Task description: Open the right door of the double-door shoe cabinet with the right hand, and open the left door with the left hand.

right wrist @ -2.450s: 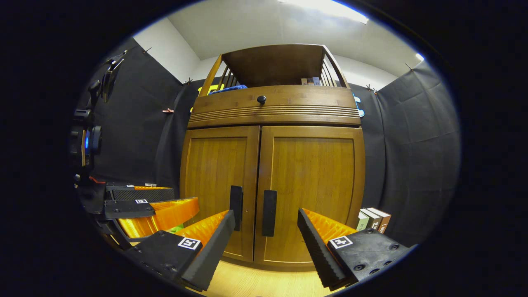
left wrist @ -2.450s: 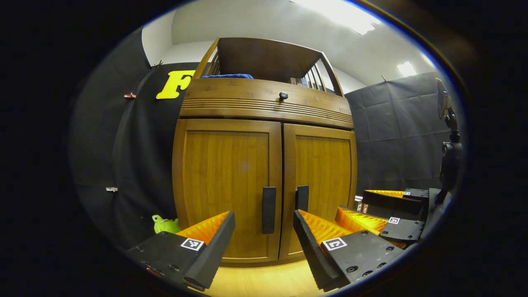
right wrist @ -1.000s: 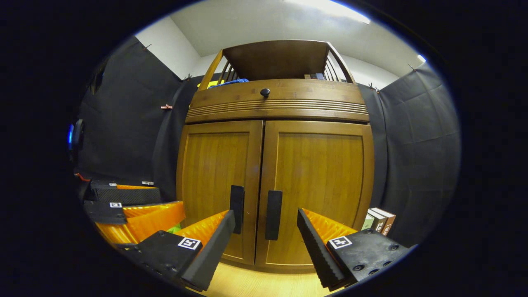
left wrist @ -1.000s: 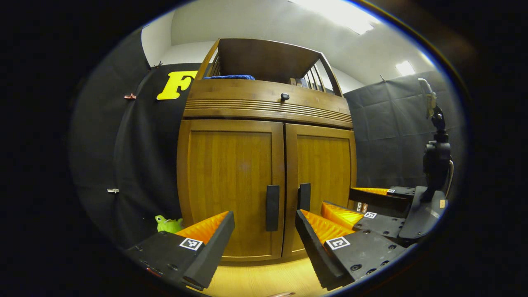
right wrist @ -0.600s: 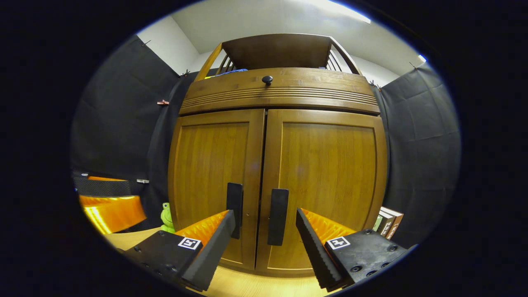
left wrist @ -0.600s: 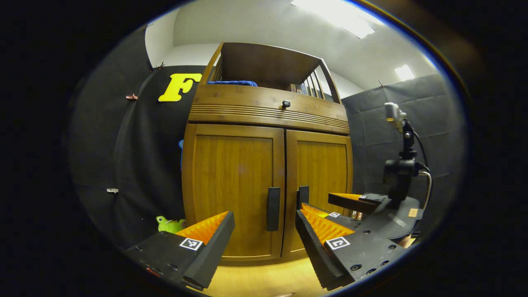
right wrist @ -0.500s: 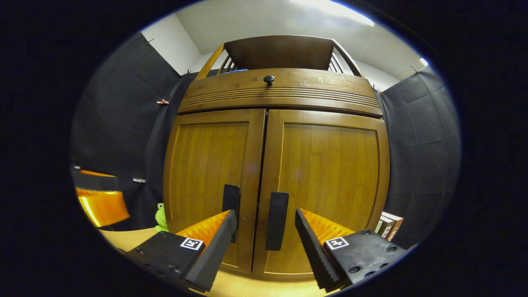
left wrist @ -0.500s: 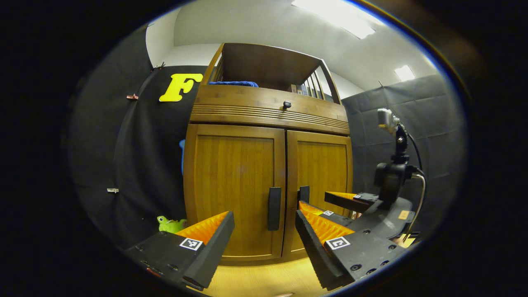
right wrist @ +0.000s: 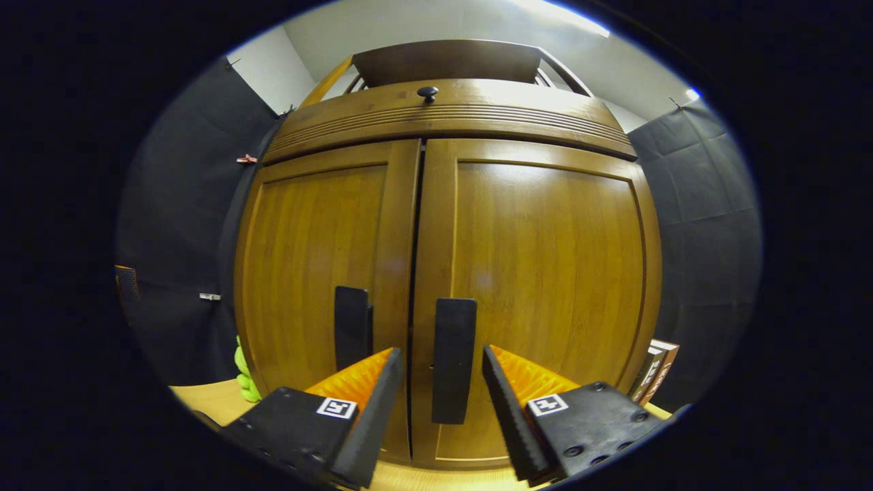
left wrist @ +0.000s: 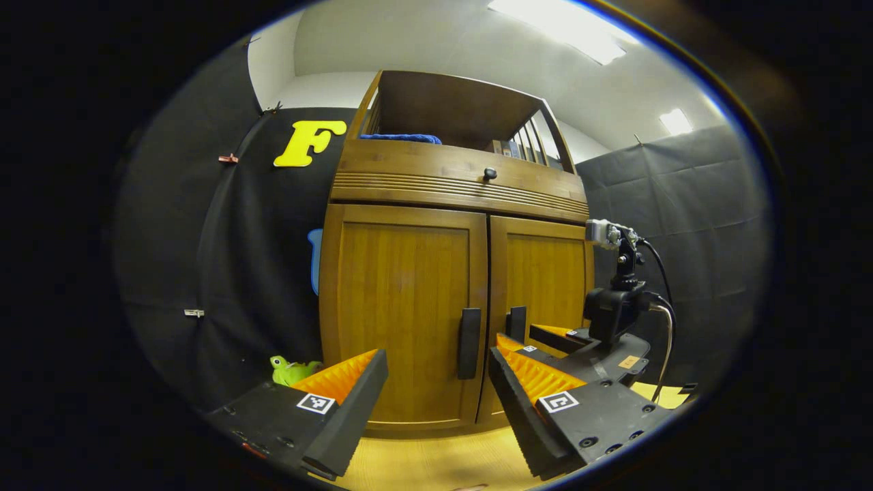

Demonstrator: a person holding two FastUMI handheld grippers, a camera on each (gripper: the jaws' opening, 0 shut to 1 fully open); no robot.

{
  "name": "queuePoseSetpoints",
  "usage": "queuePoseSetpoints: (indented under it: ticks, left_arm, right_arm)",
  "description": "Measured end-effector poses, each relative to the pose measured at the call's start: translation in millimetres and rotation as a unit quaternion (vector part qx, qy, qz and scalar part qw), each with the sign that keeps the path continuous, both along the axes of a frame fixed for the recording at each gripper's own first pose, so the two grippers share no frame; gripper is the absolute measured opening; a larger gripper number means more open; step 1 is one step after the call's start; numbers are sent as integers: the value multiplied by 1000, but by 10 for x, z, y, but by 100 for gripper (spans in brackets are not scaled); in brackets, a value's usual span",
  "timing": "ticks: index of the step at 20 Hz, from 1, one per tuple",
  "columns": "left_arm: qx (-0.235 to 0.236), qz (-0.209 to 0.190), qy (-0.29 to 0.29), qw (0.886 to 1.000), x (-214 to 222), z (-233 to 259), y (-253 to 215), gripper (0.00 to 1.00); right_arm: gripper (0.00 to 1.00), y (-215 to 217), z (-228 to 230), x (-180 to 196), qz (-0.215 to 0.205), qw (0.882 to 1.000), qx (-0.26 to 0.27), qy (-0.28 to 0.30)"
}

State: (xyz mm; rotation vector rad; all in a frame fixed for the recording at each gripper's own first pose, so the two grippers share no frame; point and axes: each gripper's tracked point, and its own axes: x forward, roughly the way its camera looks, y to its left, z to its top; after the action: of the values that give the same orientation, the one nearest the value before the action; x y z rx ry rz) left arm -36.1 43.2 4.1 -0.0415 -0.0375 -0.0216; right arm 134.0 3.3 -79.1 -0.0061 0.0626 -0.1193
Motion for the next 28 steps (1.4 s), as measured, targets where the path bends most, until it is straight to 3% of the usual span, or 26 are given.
queuePoseSetpoints:
  ticks: [1, 5, 8, 9, 10, 11, 12, 28]
  left_arm:
    - [0, 1, 1, 1000, 8, -10, 7, 93]
    - [-3, 4, -2, 1000, 17, -4, 39, 93]
    - [-4, 10, -4, 1000, 29, 12, 79, 93]
    - [-5, 12, -4, 1000, 36, -5, 86, 93]
    - [-6, 13, -2, 1000, 41, 1, 95, 93]
    - [-6, 14, -1, 1000, 46, -9, 87, 93]
    - [-6, 14, 0, 1000, 36, -9, 86, 93]
    - [-6, 17, 13, 1000, -63, -61, -53, 93]
  right_arm:
    - [67, -27, -36, 19, -4, 1000, 0, 2]
    - [70, -62, -170, 126, -5, 1000, 10, 19]
    - [38, -65, -145, 155, -8, 1000, 2, 12]
    - [38, -53, -149, 150, -6, 1000, -2, 12]
    - [29, -63, -158, 166, -7, 1000, -4, 12]
    - [29, -55, -154, 144, -10, 1000, -5, 14]
    - [22, -64, -164, 161, -10, 1000, -9, 18]
    - [25, -53, -22, -489, 65, 997, 10, 37]
